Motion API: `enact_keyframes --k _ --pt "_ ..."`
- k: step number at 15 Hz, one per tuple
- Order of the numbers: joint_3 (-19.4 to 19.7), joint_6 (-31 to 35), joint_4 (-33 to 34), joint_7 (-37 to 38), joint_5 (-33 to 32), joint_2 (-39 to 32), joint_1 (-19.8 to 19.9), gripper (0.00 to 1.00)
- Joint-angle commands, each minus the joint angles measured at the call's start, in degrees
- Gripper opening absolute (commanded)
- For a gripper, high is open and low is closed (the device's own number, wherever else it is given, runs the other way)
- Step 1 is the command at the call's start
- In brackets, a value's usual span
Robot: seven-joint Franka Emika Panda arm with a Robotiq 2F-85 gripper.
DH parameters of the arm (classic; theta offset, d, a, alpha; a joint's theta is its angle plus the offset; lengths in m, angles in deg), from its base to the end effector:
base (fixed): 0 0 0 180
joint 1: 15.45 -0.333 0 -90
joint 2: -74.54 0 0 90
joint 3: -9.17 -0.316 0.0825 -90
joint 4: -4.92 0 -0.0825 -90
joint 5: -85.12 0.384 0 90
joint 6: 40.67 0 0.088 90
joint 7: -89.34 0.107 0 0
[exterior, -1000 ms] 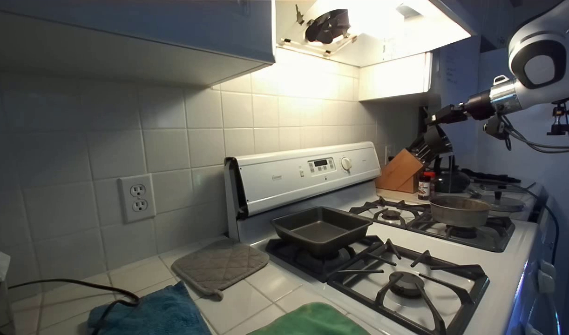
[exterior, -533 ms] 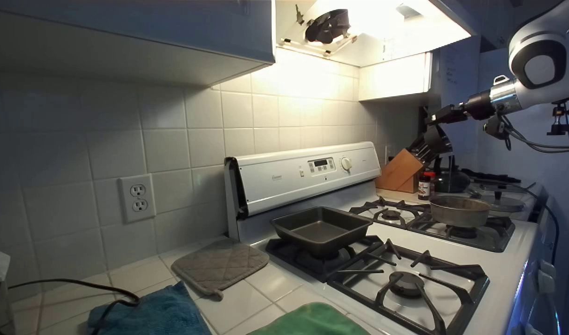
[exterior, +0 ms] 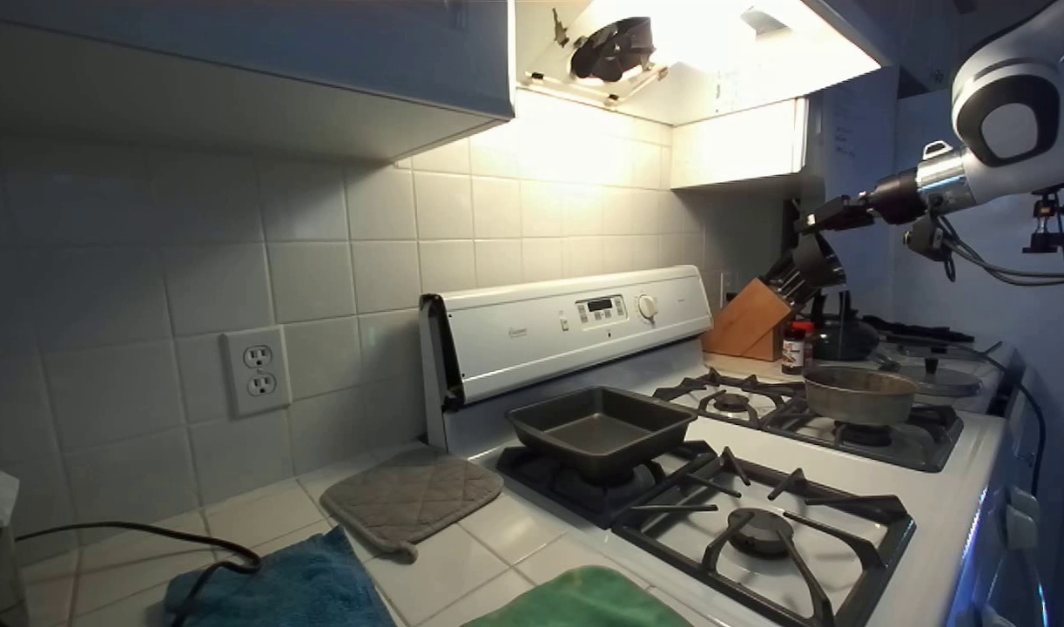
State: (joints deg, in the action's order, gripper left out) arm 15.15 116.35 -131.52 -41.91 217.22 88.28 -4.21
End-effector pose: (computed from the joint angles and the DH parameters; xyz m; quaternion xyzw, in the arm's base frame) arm 0.4406 -0.1680 0.4263 -0.7949 0.0609 -0.6012 0.0554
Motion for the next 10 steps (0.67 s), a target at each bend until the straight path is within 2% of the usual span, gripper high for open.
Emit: enact_keyframes --k 1,10 --pt "0.4 -1.8 -2.2 -0.8 0.5 2.5 0.3 0.06" --pt "0.5 -1.0 -2.1 -0.1 -0.5 2.2 0.1 0.06"
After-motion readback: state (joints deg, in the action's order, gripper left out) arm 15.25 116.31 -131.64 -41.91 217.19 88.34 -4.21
